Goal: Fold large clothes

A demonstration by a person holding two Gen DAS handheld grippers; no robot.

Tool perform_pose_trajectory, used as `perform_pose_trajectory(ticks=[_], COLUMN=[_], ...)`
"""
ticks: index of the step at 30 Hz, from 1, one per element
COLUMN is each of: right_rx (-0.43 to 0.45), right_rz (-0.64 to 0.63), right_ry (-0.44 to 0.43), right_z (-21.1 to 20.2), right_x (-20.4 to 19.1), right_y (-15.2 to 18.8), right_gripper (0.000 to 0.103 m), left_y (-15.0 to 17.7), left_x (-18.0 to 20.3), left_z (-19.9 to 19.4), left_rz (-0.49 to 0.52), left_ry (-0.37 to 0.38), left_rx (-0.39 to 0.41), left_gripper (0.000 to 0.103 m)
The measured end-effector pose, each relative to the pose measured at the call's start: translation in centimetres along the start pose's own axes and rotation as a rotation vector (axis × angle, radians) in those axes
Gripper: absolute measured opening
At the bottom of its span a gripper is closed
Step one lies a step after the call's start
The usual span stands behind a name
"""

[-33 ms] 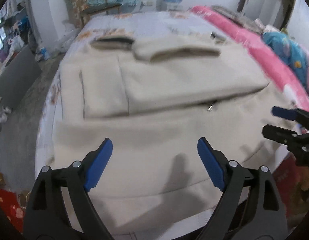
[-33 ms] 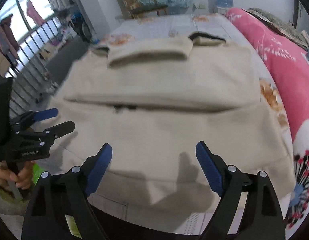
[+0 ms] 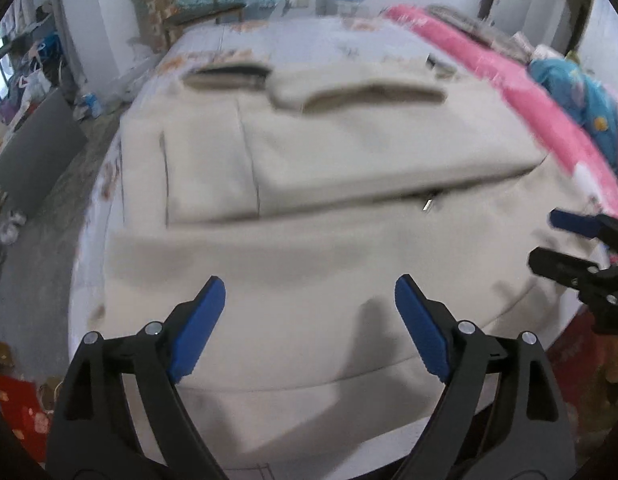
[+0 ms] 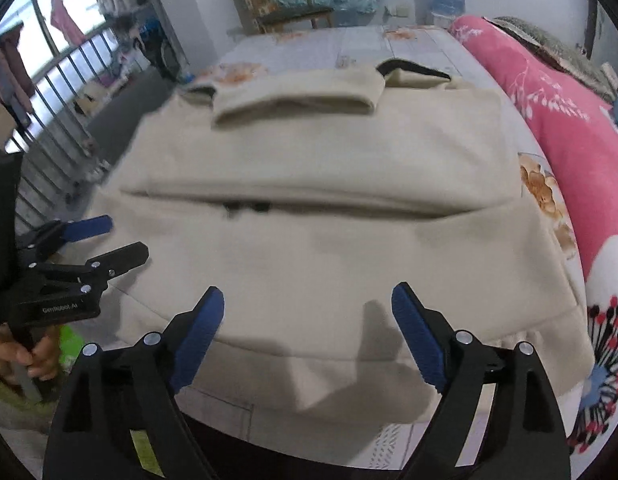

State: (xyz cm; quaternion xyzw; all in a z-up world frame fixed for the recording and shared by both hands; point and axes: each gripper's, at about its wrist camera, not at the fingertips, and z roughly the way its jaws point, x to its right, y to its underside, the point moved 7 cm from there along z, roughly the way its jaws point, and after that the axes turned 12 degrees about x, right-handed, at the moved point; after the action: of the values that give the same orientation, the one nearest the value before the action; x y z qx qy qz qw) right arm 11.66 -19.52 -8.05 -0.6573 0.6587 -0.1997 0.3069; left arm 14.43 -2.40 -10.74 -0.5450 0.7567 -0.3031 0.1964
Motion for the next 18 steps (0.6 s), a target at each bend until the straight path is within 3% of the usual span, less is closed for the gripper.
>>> perform_pose_trajectory(ticks=[4, 7, 14, 18], right_rx=[-0.009, 0.011, 0.030, 0.033], right_rz=[0.006, -0.032, -0.048, -0.052], right_ry=[0.011, 0.037, 0.028, 0.023], right_z=[1.2, 1.7, 1.7, 1.6], right_x=[-0.2, -0.3, -0.2, -0.2], right_y=[1.1, 1.3, 1.4, 1.5], right_gripper=[0.084, 0.089, 0.090, 0.090], left_y=[0.7, 0.7, -0.1, 0.1], left_x=[0.3, -0.5, -4.4, -6.8], left_z=[-0.1, -0.5, -5.2, -6.4], left_rz=[0.034, 0.005, -0.067, -0.091], left_ry=[-0.034, -0.044, -0.110, -0.148], left_rx=[0.036, 0.043, 0.201, 0.221], left_gripper=[0.084, 0.084, 0.084, 0.081])
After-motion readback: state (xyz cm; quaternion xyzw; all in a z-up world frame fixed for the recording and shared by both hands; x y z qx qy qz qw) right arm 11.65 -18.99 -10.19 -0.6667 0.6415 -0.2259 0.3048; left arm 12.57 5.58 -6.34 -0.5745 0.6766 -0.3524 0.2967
